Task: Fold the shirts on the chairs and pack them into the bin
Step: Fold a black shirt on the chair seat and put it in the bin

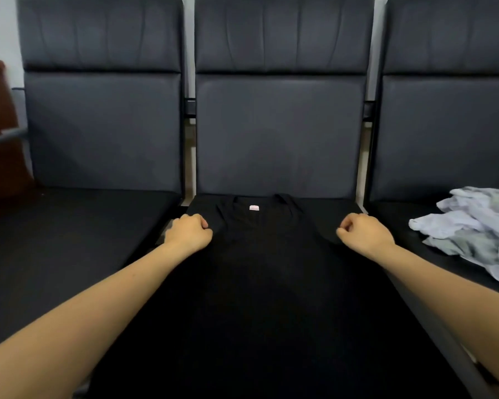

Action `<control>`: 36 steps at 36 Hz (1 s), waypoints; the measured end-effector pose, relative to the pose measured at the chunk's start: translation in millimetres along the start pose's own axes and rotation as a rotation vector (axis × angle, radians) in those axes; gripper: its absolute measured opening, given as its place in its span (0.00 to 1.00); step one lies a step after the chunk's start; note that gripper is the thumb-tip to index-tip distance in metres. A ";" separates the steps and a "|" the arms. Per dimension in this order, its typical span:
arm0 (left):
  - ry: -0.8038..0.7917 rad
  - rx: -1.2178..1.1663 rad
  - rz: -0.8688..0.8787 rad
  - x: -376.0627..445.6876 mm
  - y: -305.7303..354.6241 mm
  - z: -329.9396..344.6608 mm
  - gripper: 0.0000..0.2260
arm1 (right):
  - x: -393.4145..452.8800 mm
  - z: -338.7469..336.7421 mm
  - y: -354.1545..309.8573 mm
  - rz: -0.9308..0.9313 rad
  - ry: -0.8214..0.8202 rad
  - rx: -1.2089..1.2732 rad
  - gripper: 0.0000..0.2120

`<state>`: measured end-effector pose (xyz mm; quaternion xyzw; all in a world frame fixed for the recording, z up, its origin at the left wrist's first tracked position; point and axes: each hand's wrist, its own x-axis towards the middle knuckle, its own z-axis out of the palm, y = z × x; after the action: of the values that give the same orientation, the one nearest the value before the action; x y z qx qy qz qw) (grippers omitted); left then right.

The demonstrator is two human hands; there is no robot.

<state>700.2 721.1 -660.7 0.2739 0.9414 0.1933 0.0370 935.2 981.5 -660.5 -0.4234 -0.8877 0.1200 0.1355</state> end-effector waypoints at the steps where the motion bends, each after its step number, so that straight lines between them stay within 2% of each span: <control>1: -0.003 -0.039 -0.017 6.8 4.2 3.9 0.15 | 5.7 0.1 -9.0 -0.005 -0.004 0.023 0.10; 7: 0.088 -0.027 -0.115 58.1 23.6 35.7 0.33 | 56.6 19.6 -57.5 0.022 -0.012 0.088 0.25; 10: 0.182 0.020 -0.082 83.5 31.5 51.6 0.34 | 85.7 40.9 -72.1 0.102 -0.057 0.023 0.38; 12: 0.207 0.030 -0.019 99.5 37.3 57.3 0.32 | 99.7 58.7 -78.1 0.123 -0.069 0.009 0.41; 16: 0.198 -0.012 0.085 122.3 43.2 64.4 0.23 | 116.9 83.9 -84.8 0.000 0.050 0.082 0.32; 19: 0.166 -0.134 0.117 124.0 44.3 64.6 0.16 | 120.3 84.0 -86.9 -0.038 -0.010 0.160 0.26; 21: 0.111 -0.490 0.035 125.1 45.4 57.6 0.16 | 121.3 78.0 -83.5 0.009 -0.045 0.429 0.21; 23: 0.026 -0.982 -0.080 122.5 51.7 42.0 0.14 | 116.8 63.2 -85.0 0.090 -0.038 0.822 0.11; 25: -0.043 -1.277 -0.140 113.4 60.7 20.0 0.09 | 109.9 40.6 -88.4 0.130 -0.029 1.046 0.05; 28: -0.068 -1.326 -0.036 86.5 74.2 -16.2 0.08 | 88.8 5.1 -94.1 0.100 -0.073 1.211 0.01; 30: -0.082 -1.291 0.064 63.6 78.2 -36.1 0.09 | 69.5 -15.4 -94.4 0.058 -0.102 1.259 0.02; 33: -0.105 -1.201 0.171 30.9 71.2 -53.7 0.12 | 42.2 -34.0 -87.8 -0.001 -0.094 1.291 0.05; 36: -0.081 -1.102 0.262 -4.6 54.2 -57.8 0.09 | 10.7 -39.5 -71.6 -0.035 -0.091 1.246 0.12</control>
<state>721.1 740.8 -586.6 0.3357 0.6575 0.6482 0.1865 890.7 949.9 -598.5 -0.2446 -0.6628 0.6308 0.3210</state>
